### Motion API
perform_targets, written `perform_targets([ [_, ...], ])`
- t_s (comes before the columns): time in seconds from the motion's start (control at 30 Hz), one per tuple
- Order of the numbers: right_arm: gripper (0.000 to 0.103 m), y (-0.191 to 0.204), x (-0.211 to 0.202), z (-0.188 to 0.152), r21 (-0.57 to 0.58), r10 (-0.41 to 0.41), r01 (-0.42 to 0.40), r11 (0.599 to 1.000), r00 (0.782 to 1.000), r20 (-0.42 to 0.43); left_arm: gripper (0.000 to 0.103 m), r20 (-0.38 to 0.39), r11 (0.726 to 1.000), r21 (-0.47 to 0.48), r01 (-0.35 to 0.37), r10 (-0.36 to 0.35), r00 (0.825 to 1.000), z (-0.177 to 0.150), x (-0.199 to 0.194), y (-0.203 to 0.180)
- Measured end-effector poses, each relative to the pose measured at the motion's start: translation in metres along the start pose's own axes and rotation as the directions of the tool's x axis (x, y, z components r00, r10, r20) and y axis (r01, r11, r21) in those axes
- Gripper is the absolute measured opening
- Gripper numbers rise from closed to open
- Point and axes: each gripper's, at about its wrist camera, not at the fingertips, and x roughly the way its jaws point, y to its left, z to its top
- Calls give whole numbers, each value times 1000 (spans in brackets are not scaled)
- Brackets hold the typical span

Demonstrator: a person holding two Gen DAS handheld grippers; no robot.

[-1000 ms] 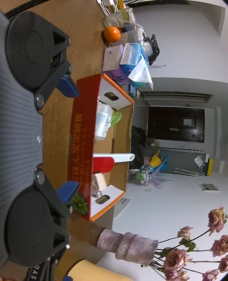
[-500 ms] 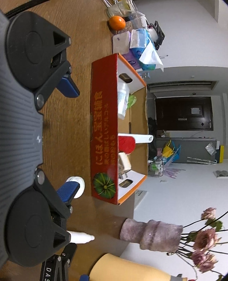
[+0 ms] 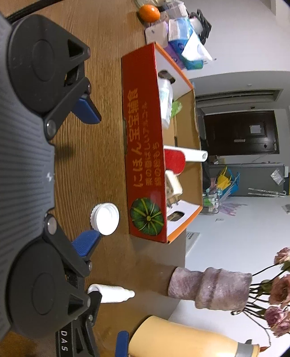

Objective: Organize rigid objects
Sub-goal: 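Withdraw both tools from the box toward the white cap and spray bottle, then grasp the white bottle cap with the left tool while the right tool grasps the white spray bottle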

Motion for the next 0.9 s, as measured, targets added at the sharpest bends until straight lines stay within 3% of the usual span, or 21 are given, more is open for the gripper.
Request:
perform_targets([
  [0.4, 103, -17, 16, 2, -22, 63, -63, 998, 998, -16, 101, -2, 994, 109, 9, -8, 1000, 11, 38, -36],
  [0.47, 103, -17, 17, 2, -29, 70, -71, 997, 997, -17, 92, -18, 993, 119, 23, -21, 1000, 12, 43, -39],
  [0.53, 103, -17, 19, 2, -33, 76, -77, 996, 997, -18, 63, -41, 991, 126, 40, -35, 999, 13, 47, -40],
  [0.6, 103, -18, 21, 3, -36, 82, -83, 996, 996, -19, 42, -74, 990, 125, 66, -57, 996, 13, 53, -40],
  [0.9, 103, -21, 28, 5, -46, 94, -95, 994, 995, -20, 42, -29, 993, 104, 62, -60, 998, 15, 40, -34],
])
